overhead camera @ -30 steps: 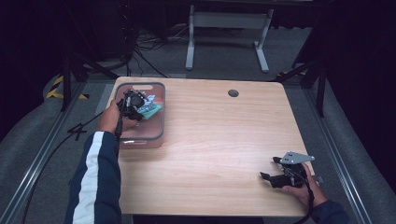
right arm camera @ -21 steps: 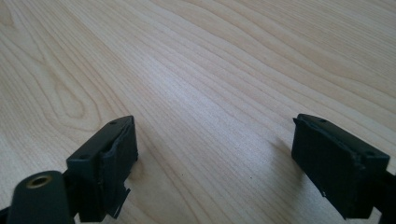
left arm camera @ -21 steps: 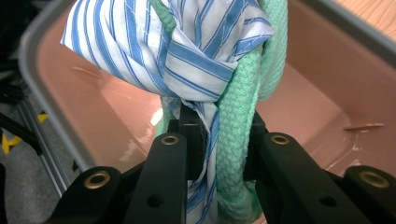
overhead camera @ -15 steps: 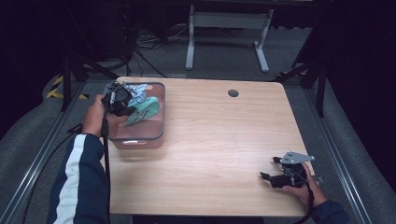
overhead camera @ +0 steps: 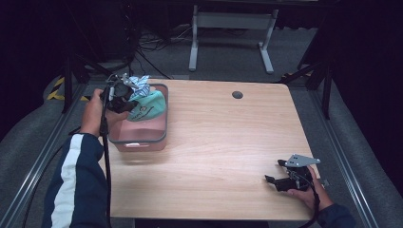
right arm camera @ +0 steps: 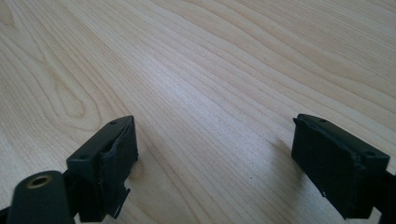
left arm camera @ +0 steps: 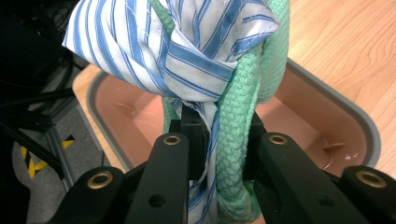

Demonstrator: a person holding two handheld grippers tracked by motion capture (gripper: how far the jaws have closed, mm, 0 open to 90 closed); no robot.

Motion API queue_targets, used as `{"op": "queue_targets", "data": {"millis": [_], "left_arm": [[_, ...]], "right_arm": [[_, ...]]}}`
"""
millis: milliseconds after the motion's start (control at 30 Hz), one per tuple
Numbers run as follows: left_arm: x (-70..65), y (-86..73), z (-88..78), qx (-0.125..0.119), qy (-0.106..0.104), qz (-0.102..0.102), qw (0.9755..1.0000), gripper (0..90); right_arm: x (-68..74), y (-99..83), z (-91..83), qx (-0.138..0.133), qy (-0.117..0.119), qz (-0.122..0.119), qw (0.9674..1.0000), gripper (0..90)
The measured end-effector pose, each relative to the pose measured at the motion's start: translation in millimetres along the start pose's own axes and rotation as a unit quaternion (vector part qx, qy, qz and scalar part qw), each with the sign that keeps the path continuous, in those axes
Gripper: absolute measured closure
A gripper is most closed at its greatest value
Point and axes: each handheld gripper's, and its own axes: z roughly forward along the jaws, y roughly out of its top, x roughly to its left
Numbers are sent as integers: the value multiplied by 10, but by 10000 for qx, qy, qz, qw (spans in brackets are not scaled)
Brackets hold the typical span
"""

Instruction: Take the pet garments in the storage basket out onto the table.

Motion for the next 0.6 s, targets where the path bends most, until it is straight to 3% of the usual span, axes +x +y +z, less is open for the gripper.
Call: {"op": "queue_targets", "data": {"millis": [167,600], "left_arm": [[9,40,-132,-200,24,-36,9998,792],[-154,179,-396,-577,30,242,9980,794]], "right_arm": [[0,0,0,0,1,0,10000,150],[0,0,0,1,0,-1,10000,150]]}}
